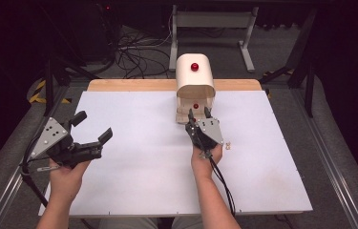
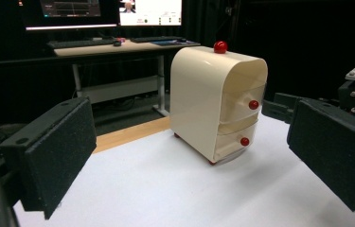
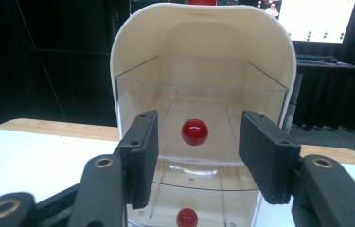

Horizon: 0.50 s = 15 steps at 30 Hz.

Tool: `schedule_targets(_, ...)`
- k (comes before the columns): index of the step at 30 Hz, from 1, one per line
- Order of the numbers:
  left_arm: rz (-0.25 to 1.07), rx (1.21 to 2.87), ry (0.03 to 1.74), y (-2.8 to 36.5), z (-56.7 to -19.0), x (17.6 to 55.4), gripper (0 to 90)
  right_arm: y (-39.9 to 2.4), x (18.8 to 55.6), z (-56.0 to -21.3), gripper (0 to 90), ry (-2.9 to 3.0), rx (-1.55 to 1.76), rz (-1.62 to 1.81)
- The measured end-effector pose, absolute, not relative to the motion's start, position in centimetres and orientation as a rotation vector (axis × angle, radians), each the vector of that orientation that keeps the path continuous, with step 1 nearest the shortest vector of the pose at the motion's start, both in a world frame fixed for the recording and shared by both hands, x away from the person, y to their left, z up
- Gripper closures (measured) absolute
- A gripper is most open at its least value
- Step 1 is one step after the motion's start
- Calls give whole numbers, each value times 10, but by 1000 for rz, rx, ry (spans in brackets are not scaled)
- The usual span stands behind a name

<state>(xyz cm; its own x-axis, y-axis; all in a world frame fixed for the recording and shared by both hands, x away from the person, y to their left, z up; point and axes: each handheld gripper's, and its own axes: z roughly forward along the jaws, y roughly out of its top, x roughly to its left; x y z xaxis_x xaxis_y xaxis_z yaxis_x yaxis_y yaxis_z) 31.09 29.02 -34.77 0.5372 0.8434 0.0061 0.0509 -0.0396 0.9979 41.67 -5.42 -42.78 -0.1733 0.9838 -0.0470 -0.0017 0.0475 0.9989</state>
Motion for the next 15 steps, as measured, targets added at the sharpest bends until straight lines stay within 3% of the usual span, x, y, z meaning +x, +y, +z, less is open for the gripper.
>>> schedule_targets(15,767,1482,816,292,-350,312,28,-49,426,-430,556,1339,1119,1309)
